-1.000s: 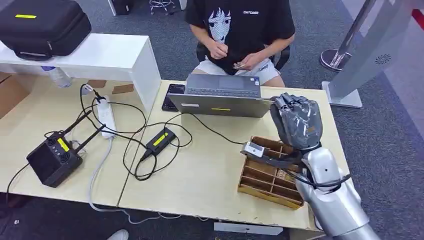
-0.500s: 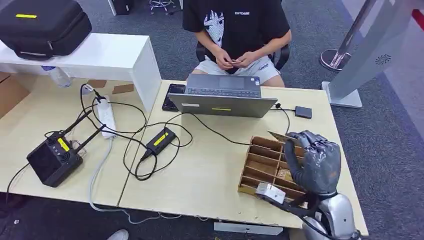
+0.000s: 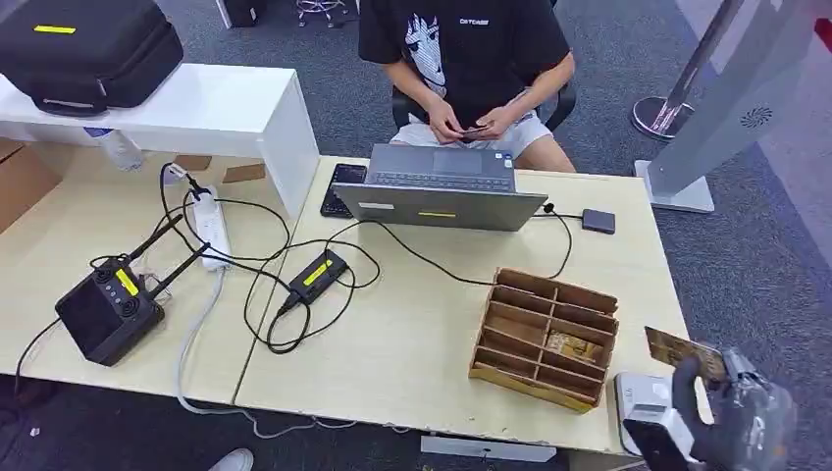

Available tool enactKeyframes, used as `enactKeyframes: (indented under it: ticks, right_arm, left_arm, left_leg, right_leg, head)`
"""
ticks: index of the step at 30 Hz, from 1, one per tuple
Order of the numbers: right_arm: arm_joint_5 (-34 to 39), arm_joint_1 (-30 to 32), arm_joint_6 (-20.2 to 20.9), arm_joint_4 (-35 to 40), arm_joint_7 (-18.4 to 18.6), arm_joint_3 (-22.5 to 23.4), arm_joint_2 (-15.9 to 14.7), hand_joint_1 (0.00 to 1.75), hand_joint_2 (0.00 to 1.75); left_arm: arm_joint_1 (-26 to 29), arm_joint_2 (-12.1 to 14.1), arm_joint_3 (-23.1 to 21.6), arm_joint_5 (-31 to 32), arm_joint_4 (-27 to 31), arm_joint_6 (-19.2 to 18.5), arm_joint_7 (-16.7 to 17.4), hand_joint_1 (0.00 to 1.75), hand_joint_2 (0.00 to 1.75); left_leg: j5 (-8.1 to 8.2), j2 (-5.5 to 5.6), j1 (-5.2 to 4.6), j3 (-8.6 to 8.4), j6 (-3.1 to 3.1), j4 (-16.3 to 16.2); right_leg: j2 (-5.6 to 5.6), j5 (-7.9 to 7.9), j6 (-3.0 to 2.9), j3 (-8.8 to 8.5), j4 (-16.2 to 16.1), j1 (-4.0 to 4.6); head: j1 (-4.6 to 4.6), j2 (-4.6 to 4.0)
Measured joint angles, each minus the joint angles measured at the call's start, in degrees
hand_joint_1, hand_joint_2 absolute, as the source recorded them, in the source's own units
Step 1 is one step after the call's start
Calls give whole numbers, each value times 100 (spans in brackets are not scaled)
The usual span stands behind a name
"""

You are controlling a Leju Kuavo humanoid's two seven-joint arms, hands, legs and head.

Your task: Pass the card to the sensor for recognition and then transmit it.

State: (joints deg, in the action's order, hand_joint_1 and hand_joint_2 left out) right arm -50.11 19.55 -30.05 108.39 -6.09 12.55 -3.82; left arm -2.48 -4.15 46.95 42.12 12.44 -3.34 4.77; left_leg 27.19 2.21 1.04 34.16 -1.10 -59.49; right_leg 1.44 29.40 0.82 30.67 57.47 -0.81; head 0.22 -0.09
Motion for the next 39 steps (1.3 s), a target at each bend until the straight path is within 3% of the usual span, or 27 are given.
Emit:
enactKeyframes:
  ticks: [8,16,22,29,39]
  right_arm:
    - [-55,481,838,197,270,869,57,175,175]
    - [-374,454,1007,107,504,891,52,175,175]
    - [-886,166,707,-221,970,442,-92,175,175]
    - [-956,-108,720,-686,1396,-274,-476,175,175]
    - [-1026,-154,961,-986,1930,-687,-938,175,175]
  left_arm:
    - [1,-9,251,22,0,44,35,0,175]
    - [-6,-9,328,87,0,39,50,0,175]
    - [-32,-15,339,192,0,33,57,0,175]
    - [-51,-15,343,254,0,28,57,0,175]
    - [-52,-13,358,326,0,28,57,0,175]
  left_leg:
    - [2,-14,-5,-3,2,1]
    - [0,-17,-6,-3,2,1]
    - [0,-19,-6,-6,3,1]
    - [-1,-17,-6,-6,3,0]
    - [0,-16,-8,-4,4,0]
  right_leg:
    - [10,1,1,14,0,-6]
    - [11,-1,1,1,0,-6]
    - [12,-1,0,0,0,-6]
    - [11,-1,1,-1,0,-6]
    - [10,-1,1,1,0,-8]
  head:
    - [-2,0]
    - [-2,0]
    - [-2,0]
    - [-2,0]
    - [-4,0]
